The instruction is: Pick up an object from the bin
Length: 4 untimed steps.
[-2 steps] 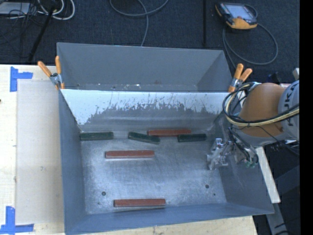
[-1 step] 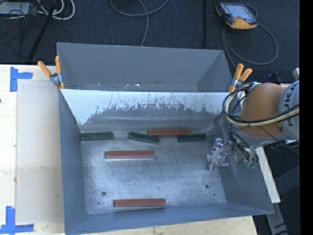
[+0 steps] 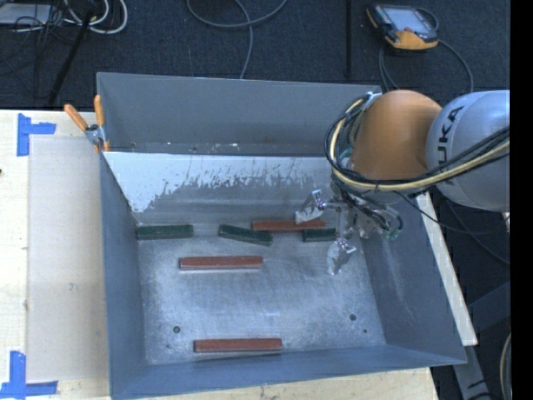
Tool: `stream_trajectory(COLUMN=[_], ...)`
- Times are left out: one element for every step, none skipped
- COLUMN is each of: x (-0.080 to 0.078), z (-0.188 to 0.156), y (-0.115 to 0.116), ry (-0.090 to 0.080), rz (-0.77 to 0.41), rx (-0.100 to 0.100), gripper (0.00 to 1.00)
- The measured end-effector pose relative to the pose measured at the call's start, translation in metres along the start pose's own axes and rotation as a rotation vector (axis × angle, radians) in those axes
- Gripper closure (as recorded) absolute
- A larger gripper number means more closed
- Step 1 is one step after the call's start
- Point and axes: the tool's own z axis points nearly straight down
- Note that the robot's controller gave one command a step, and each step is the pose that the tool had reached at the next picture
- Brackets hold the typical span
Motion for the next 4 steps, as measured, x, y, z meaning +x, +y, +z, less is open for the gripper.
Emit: stream_trajectory(x=[-0.001,-0.011,-0.017,-0.017], z=[0.0,0.002,0.019,0.019], y=[0.001,0.012,0.09,0.09], ry=[0.004,0.004,0.007,0.007], rz=[-0.009,-0.009,0.1,0.1], rx=[0.0,0.001,0.0,0.0], gripper=[0.0,0.0,1.0,0.0])
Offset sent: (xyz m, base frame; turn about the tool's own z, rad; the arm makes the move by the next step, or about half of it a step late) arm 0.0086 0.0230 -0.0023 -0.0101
